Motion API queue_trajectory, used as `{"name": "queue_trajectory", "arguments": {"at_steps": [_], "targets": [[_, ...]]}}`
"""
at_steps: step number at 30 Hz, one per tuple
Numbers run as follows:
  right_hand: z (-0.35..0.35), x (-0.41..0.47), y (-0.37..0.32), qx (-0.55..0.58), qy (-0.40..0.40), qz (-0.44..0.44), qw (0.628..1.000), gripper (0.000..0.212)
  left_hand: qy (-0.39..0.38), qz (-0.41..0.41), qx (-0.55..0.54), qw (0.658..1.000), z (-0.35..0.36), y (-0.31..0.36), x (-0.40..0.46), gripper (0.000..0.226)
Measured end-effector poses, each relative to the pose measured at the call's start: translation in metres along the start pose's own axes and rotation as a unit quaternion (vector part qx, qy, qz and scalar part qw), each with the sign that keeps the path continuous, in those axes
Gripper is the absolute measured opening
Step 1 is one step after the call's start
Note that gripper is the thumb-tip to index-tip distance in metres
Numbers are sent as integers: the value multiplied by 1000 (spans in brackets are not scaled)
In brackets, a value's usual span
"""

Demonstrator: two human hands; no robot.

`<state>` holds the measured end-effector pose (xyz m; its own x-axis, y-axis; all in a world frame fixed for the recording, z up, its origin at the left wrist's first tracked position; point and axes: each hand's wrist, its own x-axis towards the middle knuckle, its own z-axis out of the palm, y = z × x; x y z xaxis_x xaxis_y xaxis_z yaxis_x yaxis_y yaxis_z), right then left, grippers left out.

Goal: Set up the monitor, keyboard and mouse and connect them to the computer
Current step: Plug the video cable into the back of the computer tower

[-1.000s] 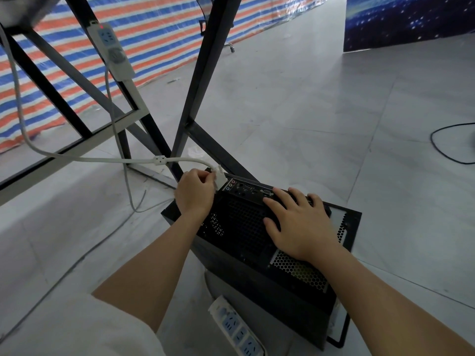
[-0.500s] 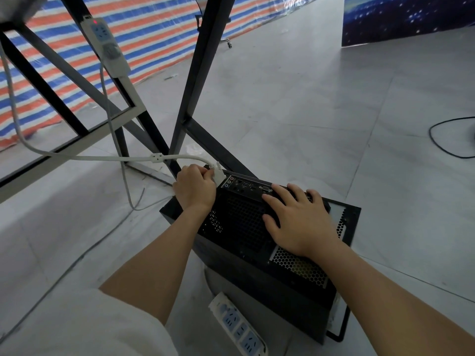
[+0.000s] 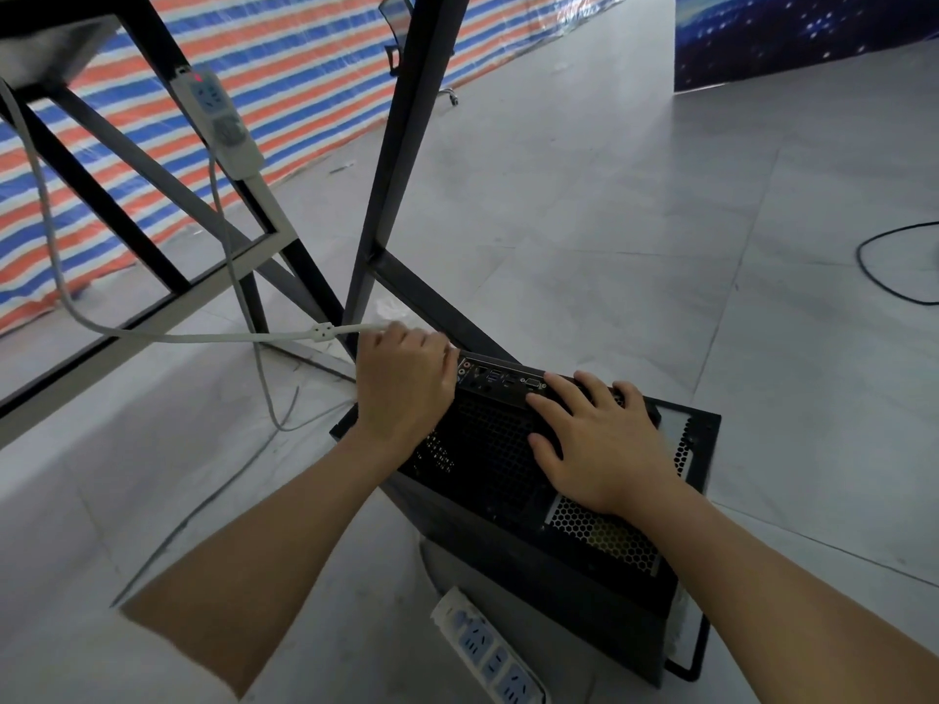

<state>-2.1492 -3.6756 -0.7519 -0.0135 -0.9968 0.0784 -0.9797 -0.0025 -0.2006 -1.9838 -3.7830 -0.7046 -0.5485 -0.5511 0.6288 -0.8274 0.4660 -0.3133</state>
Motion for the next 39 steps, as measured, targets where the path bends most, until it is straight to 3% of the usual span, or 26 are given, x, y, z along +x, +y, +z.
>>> {"name": "queue_trajectory", "arguments": {"at_steps": [1, 3, 6, 8, 13, 17, 20, 24, 28, 36, 39], "targets": [[0, 0, 0, 0, 1, -1, 1000, 89, 18, 48, 24, 998, 0, -2, 9, 26], [1, 0, 0, 0, 3, -3, 1000, 89, -49, 73, 59, 994, 0, -3, 27, 29], [1, -1, 0, 3, 7, -4, 1000, 89, -258, -19, 73, 963, 7, -4, 51, 39], [1, 0, 1, 5, 7, -5, 1000, 89, -308, -62, 65, 947, 14, -3, 58, 40], [0, 0, 1, 10, 7, -7, 1000, 85, -304, -120, 52, 944, 22, -2, 64, 33], [0, -1, 2, 25, 6, -7, 1000, 69, -330, -166, 15, 929, 25, -1, 69, 18], [-1, -2, 2, 19, 5, -9, 1000, 78, -348, -180, -21, 920, 29, -6, 71, 19], [-1, -2, 1, 15, 2, -11, 1000, 84, -324, -181, -55, 927, 26, -13, 68, 35], [-2, -2, 2, 22, -5, -8, 1000, 69, -297, -185, -28, 936, 27, -11, 67, 28], [-3, -2, 2, 25, -8, -9, 1000, 68, -348, -162, -35, 923, 26, -9, 71, 17], [-3, -2, 3, 28, -6, -9, 1000, 68, -323, -164, -43, 931, 25, -9, 69, 22]]}}
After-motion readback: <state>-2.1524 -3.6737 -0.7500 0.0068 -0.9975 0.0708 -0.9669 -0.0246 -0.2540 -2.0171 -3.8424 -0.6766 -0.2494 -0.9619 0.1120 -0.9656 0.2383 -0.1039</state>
